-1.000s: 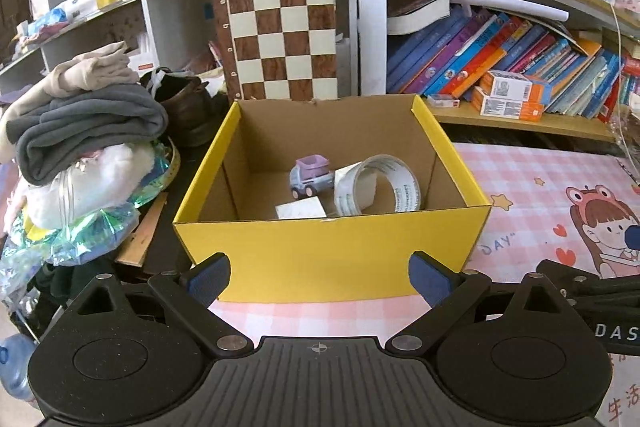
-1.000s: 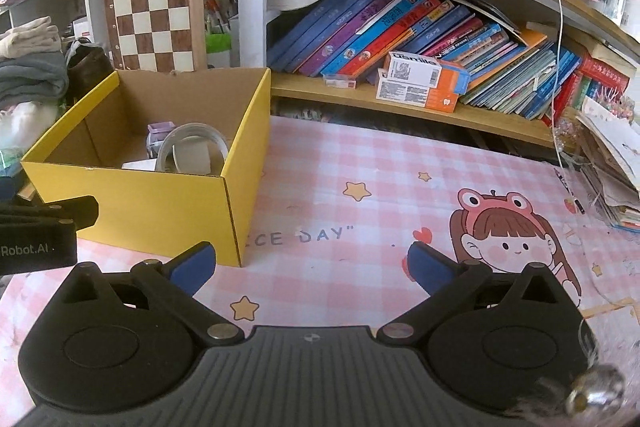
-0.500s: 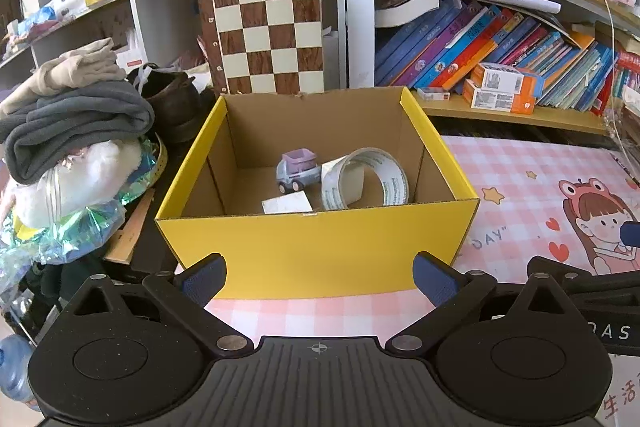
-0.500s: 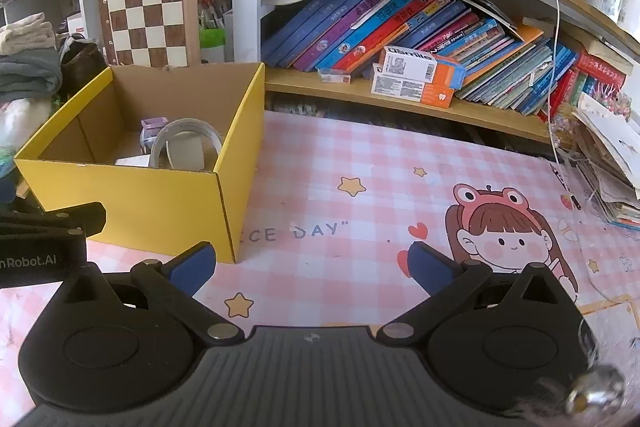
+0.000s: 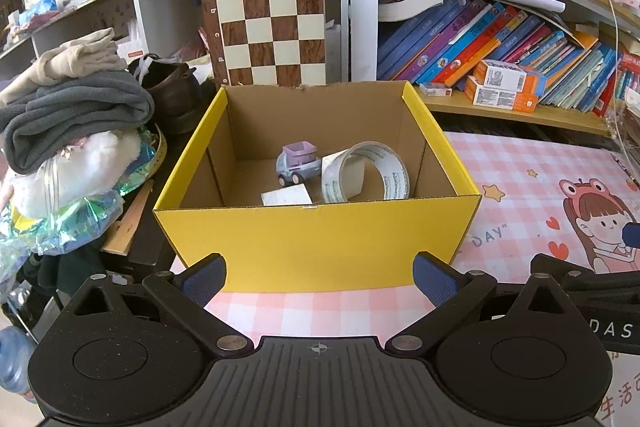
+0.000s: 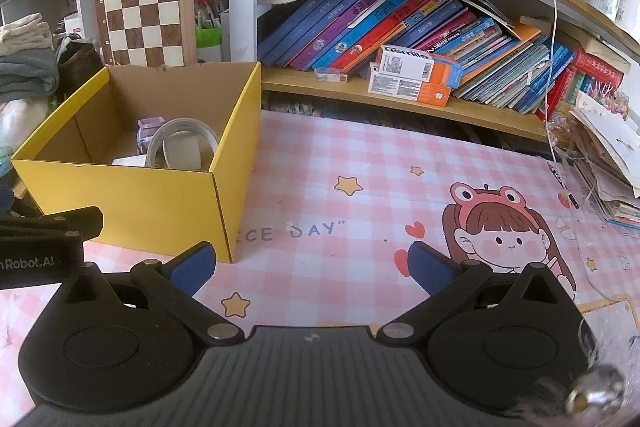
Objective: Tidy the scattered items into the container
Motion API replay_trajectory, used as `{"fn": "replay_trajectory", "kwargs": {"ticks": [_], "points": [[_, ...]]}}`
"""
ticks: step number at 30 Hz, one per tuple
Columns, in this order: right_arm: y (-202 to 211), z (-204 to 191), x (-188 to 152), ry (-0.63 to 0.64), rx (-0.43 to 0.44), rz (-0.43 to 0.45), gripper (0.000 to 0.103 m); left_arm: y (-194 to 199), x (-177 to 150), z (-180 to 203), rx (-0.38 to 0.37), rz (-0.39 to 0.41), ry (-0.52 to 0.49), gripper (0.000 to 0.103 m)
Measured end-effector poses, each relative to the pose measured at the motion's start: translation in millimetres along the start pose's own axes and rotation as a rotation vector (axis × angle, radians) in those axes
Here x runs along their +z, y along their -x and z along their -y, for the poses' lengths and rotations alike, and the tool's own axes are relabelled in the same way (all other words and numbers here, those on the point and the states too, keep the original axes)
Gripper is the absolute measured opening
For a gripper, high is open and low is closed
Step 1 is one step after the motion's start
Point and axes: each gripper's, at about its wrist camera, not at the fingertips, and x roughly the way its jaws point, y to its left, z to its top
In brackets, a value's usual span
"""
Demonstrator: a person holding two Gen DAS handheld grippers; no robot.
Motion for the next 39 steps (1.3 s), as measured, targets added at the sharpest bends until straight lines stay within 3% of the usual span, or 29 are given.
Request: {"fn": "replay_trajectory", "kwargs": {"ticks": [39], "points": [[-1, 10, -1, -0.022, -0.011, -0.019, 0.103, -2, -4, 12, -0.005, -0.033, -0.016, 0.101]]}}
